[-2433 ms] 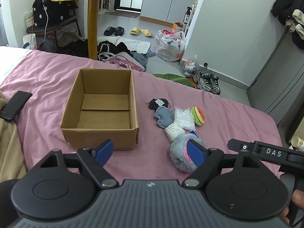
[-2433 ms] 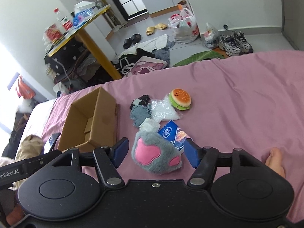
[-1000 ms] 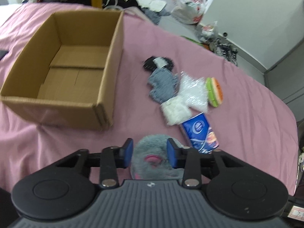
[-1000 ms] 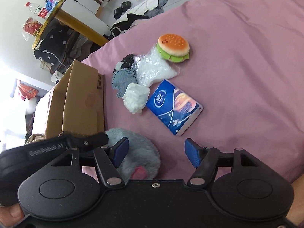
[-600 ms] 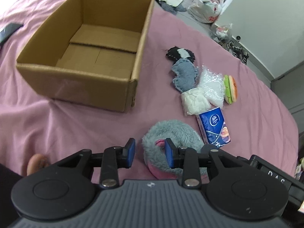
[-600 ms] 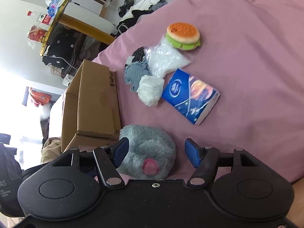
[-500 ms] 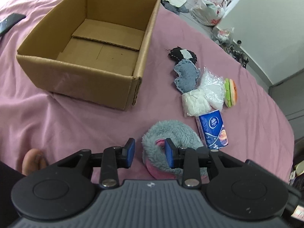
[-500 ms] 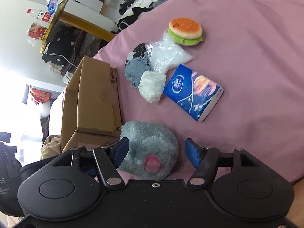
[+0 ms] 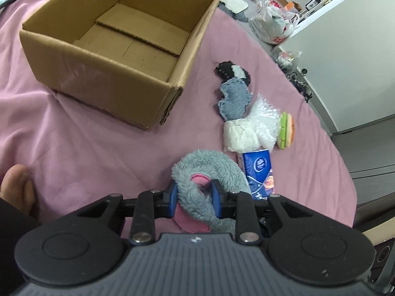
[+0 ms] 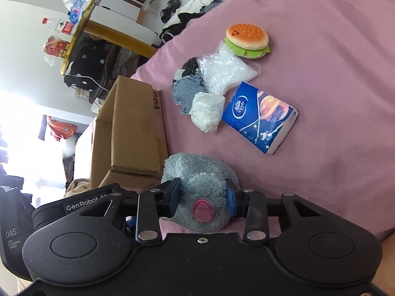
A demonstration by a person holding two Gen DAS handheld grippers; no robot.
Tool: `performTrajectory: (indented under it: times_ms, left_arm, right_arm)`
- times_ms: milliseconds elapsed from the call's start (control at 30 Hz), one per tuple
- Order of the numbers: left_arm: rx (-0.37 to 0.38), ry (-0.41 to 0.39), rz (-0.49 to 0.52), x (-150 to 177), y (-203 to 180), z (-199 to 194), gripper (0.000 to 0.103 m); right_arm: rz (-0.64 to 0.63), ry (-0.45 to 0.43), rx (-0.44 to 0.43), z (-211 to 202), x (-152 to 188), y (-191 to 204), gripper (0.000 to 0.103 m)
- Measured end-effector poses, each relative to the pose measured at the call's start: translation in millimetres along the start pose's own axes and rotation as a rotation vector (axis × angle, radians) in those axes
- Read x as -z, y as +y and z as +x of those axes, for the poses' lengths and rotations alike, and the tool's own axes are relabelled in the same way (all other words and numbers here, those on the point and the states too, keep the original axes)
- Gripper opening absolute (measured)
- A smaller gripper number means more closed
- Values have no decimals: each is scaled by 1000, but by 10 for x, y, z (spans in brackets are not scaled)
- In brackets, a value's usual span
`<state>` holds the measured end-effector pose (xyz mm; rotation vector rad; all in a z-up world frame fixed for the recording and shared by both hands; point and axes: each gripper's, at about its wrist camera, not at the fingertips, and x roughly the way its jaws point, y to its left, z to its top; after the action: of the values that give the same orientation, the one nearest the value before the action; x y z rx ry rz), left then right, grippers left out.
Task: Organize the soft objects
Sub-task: 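Carry the grey plush with the right gripper over the cardboard box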
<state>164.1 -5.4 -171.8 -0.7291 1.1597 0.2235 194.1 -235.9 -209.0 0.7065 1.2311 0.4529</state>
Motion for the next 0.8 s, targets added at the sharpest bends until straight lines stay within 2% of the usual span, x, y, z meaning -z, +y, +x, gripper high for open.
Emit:
performTrajectory:
  times_ms: [367, 800]
  left_arm:
    - [58, -65, 56, -61, -126, -434, 27]
    - [97, -149, 72, -355, -83, -845, 27]
  right_arm:
    - [-18, -75, -48, -274, -8, 249, 37]
    - [-97, -121, -91, -242, -118, 778, 39]
